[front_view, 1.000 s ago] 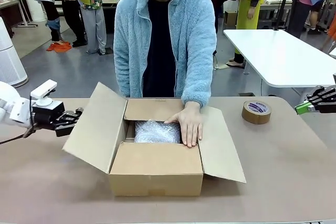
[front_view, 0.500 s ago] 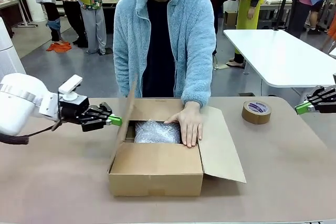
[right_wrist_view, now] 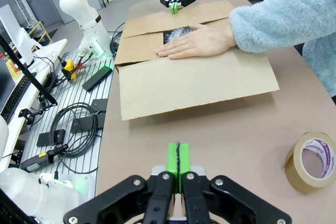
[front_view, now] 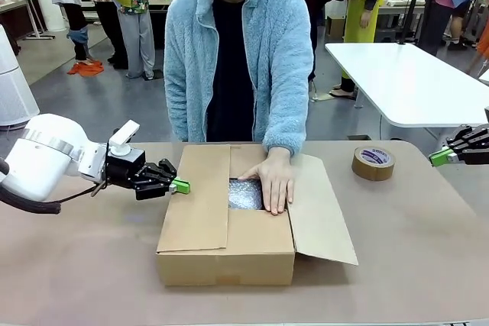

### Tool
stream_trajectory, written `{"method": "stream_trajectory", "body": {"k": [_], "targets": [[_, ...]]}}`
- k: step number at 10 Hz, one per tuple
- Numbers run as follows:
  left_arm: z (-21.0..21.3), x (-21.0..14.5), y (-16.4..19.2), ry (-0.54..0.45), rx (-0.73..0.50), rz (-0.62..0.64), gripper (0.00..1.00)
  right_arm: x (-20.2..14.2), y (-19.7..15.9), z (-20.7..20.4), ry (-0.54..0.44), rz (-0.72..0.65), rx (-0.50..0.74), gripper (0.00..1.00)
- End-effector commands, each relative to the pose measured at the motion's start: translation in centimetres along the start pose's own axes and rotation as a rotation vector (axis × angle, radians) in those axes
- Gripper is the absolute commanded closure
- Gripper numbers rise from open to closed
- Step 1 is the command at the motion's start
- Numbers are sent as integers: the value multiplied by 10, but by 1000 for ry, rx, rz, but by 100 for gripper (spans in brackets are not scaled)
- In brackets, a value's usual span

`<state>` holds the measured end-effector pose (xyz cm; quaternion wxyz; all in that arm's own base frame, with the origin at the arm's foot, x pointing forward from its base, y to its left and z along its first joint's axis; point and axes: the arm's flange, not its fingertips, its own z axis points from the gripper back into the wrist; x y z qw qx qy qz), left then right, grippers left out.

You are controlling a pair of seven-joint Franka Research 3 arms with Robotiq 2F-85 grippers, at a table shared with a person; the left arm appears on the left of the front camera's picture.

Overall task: Wrap the clocks to prevent damage.
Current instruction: Push the right (or left) flap of the Package Box to close it.

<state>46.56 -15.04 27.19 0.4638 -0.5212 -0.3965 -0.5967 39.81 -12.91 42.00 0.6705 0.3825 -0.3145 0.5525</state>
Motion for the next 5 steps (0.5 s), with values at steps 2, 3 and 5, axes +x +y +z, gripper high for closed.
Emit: {"method": "stream_trajectory", "body": {"k": [2, 3, 5], "targets": [[18, -4, -18, 115, -3, -55, 100, 0, 1, 0, -13, 1, 4, 99], [1, 1, -1, 8, 0, -3, 100, 0, 1, 0, -13, 1, 4, 99], [1, 1, -1, 8, 0, -3, 100, 0, 1, 0, -13, 1, 4, 99]]}}
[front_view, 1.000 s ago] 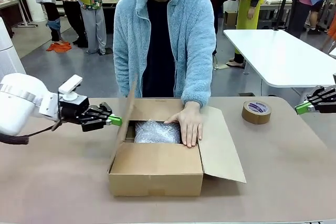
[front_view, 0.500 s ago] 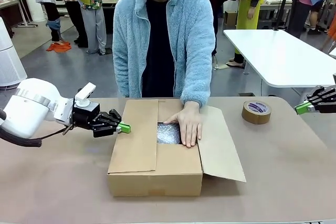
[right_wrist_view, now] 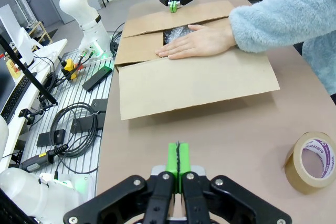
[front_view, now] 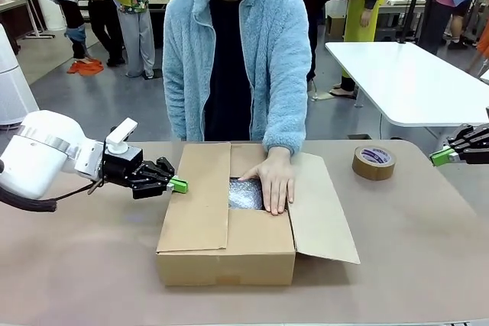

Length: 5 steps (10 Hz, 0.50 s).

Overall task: Wrap the clocks to prevent damage.
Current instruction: Push the right (or left) flap of the Package Box to close it, then push the left (or right) flap of the Package Box to close it.

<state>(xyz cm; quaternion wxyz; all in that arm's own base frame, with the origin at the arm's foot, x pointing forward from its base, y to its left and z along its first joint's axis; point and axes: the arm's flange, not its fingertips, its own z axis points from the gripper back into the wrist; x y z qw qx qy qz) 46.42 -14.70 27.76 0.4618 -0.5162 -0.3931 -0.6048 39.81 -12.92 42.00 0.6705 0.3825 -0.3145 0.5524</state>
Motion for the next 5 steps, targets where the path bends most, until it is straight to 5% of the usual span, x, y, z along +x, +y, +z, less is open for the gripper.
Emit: {"method": "stream_trajectory", "body": {"k": [1, 5], "targets": [[-3, -4, 2, -8, 8, 7, 100, 0, 1, 0, -13, 1, 4, 99], [-3, -4, 2, -8, 8, 7, 100, 0, 1, 0, -13, 1, 4, 99]]}}
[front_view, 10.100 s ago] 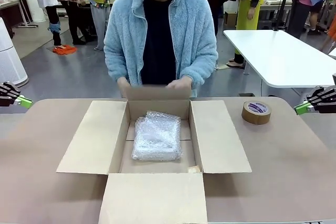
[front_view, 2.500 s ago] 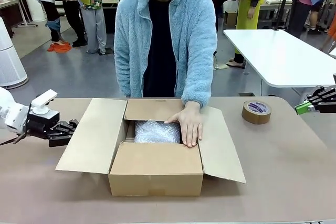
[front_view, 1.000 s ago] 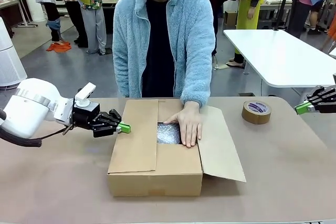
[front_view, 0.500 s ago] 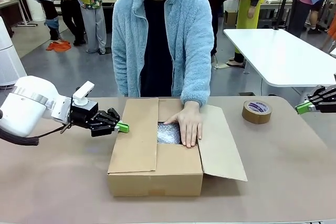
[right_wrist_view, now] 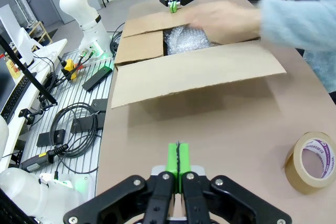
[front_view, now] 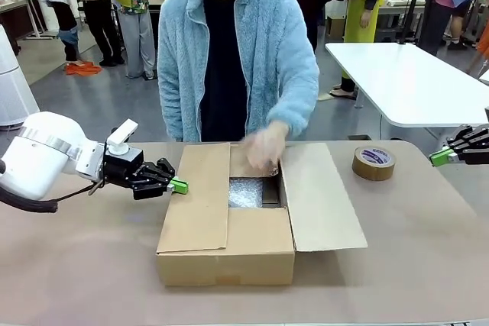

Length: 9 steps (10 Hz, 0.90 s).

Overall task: Wrap the clocks to prevent damage.
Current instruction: Push the left (or right) flap of the Package Box to close it.

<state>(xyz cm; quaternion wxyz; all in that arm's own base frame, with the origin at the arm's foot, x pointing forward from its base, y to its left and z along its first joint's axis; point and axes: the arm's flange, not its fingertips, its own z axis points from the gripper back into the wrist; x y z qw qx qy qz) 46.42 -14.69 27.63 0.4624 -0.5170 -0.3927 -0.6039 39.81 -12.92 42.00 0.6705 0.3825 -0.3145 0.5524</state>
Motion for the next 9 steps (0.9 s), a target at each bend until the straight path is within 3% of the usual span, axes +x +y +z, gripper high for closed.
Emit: {"method": "stream_trajectory", "body": {"k": [1, 7, 9], "targets": [[-3, -3, 2, -7, 8, 5, 100, 0, 1, 0, -13, 1, 4, 99], [-3, -3, 2, -7, 8, 5, 100, 0, 0, 0, 0, 0, 0, 99], [-3, -3, 2, -7, 8, 5, 100, 30, -11, -25, 144, 24, -72, 99]]}}
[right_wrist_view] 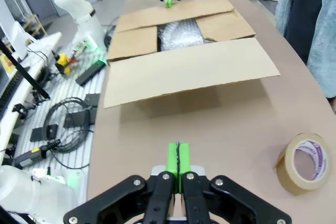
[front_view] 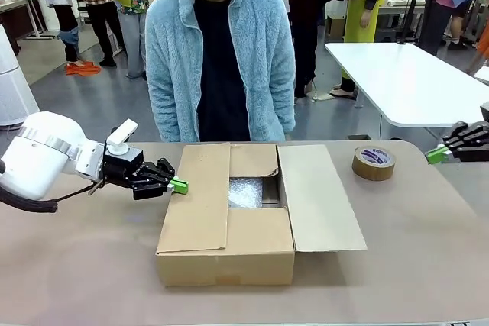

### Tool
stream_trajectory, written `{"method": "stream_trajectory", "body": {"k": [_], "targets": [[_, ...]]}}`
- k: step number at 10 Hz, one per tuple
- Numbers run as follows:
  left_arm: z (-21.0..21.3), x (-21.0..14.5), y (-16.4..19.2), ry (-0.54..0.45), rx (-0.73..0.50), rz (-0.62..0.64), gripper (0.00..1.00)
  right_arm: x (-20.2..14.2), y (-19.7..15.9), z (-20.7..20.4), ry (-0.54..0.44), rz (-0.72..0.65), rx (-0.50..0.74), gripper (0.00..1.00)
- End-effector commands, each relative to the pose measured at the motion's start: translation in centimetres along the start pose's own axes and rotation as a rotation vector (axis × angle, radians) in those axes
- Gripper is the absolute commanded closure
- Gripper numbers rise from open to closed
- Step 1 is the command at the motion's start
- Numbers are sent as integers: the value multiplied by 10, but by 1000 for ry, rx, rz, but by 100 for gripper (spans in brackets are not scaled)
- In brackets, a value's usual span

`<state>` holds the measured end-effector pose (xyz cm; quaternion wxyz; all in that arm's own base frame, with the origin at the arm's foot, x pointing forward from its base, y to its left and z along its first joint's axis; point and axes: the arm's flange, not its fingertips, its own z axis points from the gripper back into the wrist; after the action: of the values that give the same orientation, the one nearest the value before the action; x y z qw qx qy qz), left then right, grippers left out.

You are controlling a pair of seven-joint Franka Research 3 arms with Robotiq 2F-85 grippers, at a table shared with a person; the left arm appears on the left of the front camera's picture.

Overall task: Wrap the clocks to prevent damage.
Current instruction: Push the left (or right) flap of the Package Box to close it.

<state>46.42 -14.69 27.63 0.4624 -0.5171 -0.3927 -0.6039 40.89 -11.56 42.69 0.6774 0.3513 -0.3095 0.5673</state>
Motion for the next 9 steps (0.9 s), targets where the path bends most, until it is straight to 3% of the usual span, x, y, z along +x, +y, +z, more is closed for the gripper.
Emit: {"method": "stream_trajectory", "body": {"k": [1, 3, 9], "targets": [[-3, -3, 2, -7, 8, 5, 100, 29, -12, -28, 137, -11, -70, 99], [-3, -3, 2, -7, 8, 5, 100, 40, -22, -60, 234, 18, -51, 99], [-3, -3, 2, -7, 8, 5, 100, 13, -33, -142, 316, -38, -40, 99]]}}
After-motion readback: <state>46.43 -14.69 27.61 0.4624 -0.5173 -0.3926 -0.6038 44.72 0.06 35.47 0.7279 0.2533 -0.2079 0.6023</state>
